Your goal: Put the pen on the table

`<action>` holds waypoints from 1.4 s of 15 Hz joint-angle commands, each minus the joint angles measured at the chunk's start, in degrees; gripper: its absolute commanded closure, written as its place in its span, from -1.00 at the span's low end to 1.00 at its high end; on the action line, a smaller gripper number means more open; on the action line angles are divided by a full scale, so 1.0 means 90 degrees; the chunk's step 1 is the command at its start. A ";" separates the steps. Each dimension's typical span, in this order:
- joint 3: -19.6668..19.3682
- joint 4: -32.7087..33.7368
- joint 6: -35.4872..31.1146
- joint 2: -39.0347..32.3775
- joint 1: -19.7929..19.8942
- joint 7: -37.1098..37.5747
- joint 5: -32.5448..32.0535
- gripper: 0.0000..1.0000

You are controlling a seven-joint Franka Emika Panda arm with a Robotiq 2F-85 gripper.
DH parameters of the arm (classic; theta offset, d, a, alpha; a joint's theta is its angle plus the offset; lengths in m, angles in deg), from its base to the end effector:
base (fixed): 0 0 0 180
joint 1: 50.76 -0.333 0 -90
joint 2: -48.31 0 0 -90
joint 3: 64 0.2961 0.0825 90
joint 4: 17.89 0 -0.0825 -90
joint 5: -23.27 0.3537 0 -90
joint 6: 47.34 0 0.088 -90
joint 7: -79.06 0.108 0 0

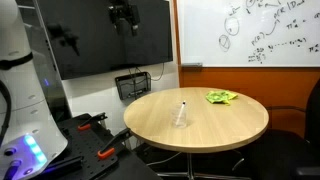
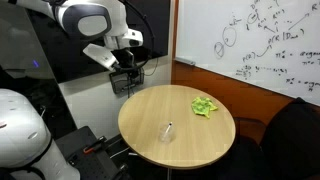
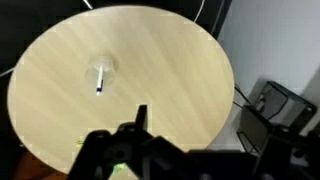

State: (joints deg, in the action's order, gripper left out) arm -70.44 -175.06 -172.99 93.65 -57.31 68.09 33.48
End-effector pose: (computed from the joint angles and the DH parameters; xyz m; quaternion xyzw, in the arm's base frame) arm 0.3182 0.0075 0.4607 -0.9842 -0.0641 -0.1253 0.1079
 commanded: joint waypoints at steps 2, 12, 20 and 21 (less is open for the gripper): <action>0.0054 0.0012 0.0020 -0.0006 0.0061 -0.0040 0.0049 -1.00; 0.1378 -0.0314 -0.3290 -0.1763 0.1173 0.1866 -0.1076 -1.00; 0.2492 0.0750 -0.4111 -0.4786 0.3108 0.4605 -0.3850 -1.00; 0.2424 0.0937 -0.4084 -0.5108 0.3019 0.4483 -0.3753 -1.00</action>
State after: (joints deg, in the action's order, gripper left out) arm -49.35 -171.30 -210.01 54.13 -30.81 106.14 1.65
